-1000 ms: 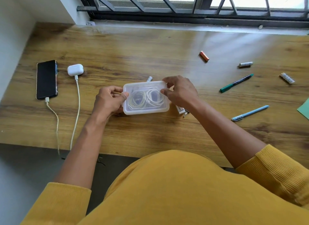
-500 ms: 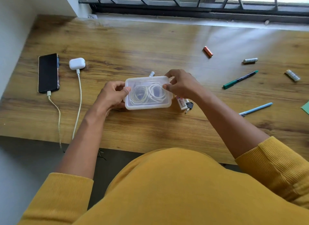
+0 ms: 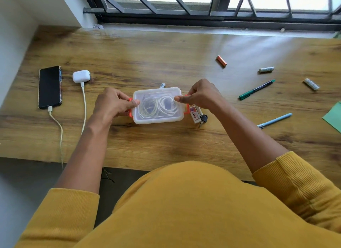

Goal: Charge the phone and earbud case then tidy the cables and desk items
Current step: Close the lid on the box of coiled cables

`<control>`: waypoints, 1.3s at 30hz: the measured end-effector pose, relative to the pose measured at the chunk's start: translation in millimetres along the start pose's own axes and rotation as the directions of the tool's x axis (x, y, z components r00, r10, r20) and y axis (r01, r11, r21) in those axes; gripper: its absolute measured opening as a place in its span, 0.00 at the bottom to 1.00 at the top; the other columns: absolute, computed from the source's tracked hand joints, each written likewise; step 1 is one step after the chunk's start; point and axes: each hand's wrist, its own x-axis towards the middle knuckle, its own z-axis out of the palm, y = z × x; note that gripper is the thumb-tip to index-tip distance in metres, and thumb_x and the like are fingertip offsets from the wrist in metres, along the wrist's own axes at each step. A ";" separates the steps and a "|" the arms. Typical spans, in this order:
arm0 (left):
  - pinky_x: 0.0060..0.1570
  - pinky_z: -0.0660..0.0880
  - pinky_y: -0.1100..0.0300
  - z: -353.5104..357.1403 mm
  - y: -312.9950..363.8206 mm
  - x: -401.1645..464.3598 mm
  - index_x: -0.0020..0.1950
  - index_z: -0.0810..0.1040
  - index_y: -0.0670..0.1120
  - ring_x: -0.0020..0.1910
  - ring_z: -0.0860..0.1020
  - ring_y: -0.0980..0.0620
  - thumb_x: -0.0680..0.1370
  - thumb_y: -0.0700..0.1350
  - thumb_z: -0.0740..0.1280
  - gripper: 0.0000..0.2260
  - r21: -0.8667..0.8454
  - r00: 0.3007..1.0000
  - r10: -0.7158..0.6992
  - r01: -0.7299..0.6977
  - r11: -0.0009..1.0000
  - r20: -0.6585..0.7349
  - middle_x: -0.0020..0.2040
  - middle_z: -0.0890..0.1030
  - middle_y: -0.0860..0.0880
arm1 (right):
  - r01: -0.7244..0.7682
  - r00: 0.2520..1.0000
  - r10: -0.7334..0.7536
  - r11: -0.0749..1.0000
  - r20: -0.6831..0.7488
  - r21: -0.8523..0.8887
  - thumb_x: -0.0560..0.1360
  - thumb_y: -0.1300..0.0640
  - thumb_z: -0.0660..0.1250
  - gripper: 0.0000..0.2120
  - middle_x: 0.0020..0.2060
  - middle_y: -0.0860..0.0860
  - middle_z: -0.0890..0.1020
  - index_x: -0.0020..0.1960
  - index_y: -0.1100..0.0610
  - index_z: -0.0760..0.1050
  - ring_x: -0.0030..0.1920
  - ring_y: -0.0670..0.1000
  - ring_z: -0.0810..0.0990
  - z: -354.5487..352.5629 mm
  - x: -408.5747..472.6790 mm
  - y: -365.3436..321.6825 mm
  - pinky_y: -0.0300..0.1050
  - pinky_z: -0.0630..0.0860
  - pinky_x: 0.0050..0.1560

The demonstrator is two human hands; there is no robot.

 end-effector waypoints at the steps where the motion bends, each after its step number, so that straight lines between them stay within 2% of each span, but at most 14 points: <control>1: 0.50 0.86 0.44 0.4 -0.3 -1.5 0.39 0.83 0.44 0.38 0.88 0.44 0.70 0.47 0.85 0.12 0.023 1.000 0.009 -0.008 1.000 -0.019 0.40 0.88 0.46 | 0.002 1.000 -0.002 1.000 -0.007 -0.002 0.65 0.35 0.82 0.24 0.35 0.50 0.87 0.40 0.56 0.84 0.40 0.50 0.86 0.9 -1.0 -0.8 0.49 0.82 0.42; 5: 0.52 0.86 0.46 0.8 0.2 -5.5 0.39 0.83 0.44 0.36 0.88 0.46 0.70 0.49 0.84 0.13 0.102 0.997 0.042 -0.034 0.994 -0.072 0.37 0.87 0.46 | 0.034 0.995 -0.039 0.998 -0.089 -0.056 0.67 0.38 0.83 0.21 0.33 0.49 0.86 0.38 0.55 0.82 0.36 0.51 0.86 7.5 -5.8 -4.9 0.52 0.86 0.45; 9: 0.53 0.85 0.46 5.2 3.7 -12.3 0.41 0.83 0.44 0.39 0.87 0.46 0.72 0.51 0.83 0.14 0.193 0.987 0.098 -0.072 0.979 -0.129 0.38 0.87 0.47 | 0.065 0.985 -0.085 0.989 -0.153 -0.130 0.69 0.38 0.81 0.20 0.41 0.50 0.85 0.40 0.52 0.78 0.45 0.54 0.85 12.2 -10.5 -7.7 0.49 0.80 0.44; 13: 0.55 0.83 0.46 9.9 5.2 -17.8 0.40 0.81 0.45 0.42 0.87 0.45 0.73 0.52 0.82 0.14 0.243 0.975 0.139 -0.095 0.965 -0.173 0.37 0.86 0.48 | 0.092 0.977 -0.124 0.979 -0.174 -0.182 0.71 0.41 0.79 0.19 0.46 0.52 0.84 0.38 0.50 0.72 0.50 0.57 0.83 15.2 -15.2 -11.4 0.49 0.77 0.45; 16: 0.55 0.81 0.49 14.8 7.1 -20.9 0.40 0.81 0.46 0.43 0.85 0.45 0.74 0.52 0.81 0.13 0.318 0.956 0.203 -0.128 0.939 -0.213 0.36 0.85 0.48 | 0.115 0.970 -0.155 0.970 -0.186 -0.213 0.73 0.43 0.77 0.15 0.49 0.52 0.84 0.41 0.49 0.74 0.51 0.57 0.81 18.0 -17.4 -13.9 0.49 0.75 0.45; 20: 0.50 0.76 0.53 18.5 6.8 -22.2 0.39 0.80 0.46 0.43 0.83 0.44 0.74 0.51 0.80 0.13 0.369 0.934 0.260 -0.159 0.916 -0.243 0.37 0.84 0.49 | 0.121 0.958 -0.189 0.949 -0.216 -0.292 0.76 0.44 0.76 0.13 0.46 0.52 0.81 0.46 0.51 0.76 0.49 0.58 0.80 23.8 -17.5 -17.6 0.49 0.72 0.44; 24: 0.44 0.69 0.56 22.0 5.9 -23.6 0.38 0.78 0.47 0.38 0.79 0.47 0.75 0.50 0.80 0.14 0.394 0.920 0.290 -0.172 0.903 -0.263 0.33 0.80 0.51 | 0.134 0.942 -0.227 0.929 -0.246 -0.346 0.77 0.45 0.75 0.14 0.39 0.49 0.75 0.44 0.51 0.73 0.45 0.57 0.77 29.2 -18.1 -18.8 0.49 0.71 0.42; 27: 0.37 0.65 0.58 26.2 3.3 -28.6 0.38 0.77 0.46 0.36 0.77 0.48 0.75 0.49 0.79 0.14 0.395 0.901 0.318 -0.188 0.899 -0.294 0.34 0.79 0.52 | 0.148 0.933 -0.251 0.920 -0.257 -0.363 0.77 0.46 0.74 0.14 0.39 0.50 0.75 0.43 0.52 0.73 0.44 0.57 0.77 30.7 -19.7 -17.9 0.50 0.71 0.41; 30: 0.42 0.67 0.57 31.0 -4.4 -39.7 0.42 0.79 0.47 0.39 0.77 0.48 0.79 0.50 0.75 0.10 0.405 0.872 0.366 -0.221 0.887 -0.325 0.38 0.81 0.52 | 0.142 0.944 -0.220 0.943 -0.244 -0.301 0.75 0.45 0.75 0.13 0.41 0.51 0.80 0.44 0.53 0.77 0.45 0.57 0.80 27.3 -20.2 -14.2 0.50 0.75 0.41; 32: 0.45 0.70 0.56 32.3 -11.2 -47.2 0.50 0.83 0.49 0.41 0.79 0.50 0.80 0.51 0.72 0.06 0.367 0.874 0.361 -0.235 0.900 -0.326 0.43 0.84 0.52 | 0.133 0.957 -0.178 0.971 -0.228 -0.198 0.73 0.43 0.76 0.13 0.44 0.51 0.83 0.47 0.51 0.78 0.46 0.56 0.82 23.7 -20.7 -10.4 0.50 0.79 0.44; 35: 0.48 0.76 0.56 34.6 -16.5 -57.3 0.63 0.85 0.49 0.47 0.83 0.51 0.82 0.52 0.71 0.13 0.297 0.892 0.312 -0.217 0.930 -0.328 0.51 0.87 0.49 | 0.126 0.971 -0.134 0.991 -0.198 -0.049 0.72 0.44 0.77 0.15 0.44 0.51 0.85 0.51 0.51 0.79 0.46 0.54 0.85 20.5 -23.4 -8.4 0.52 0.83 0.50; 39: 0.51 0.73 0.59 38.7 -9.8 -65.2 0.65 0.85 0.48 0.50 0.83 0.52 0.82 0.50 0.70 0.14 0.252 0.888 0.300 -0.219 0.943 -0.348 0.53 0.87 0.51 | 0.150 0.975 -0.143 0.988 -0.172 0.032 0.73 0.52 0.77 0.10 0.37 0.51 0.86 0.48 0.54 0.80 0.36 0.52 0.87 20.2 -26.3 -10.3 0.55 0.86 0.47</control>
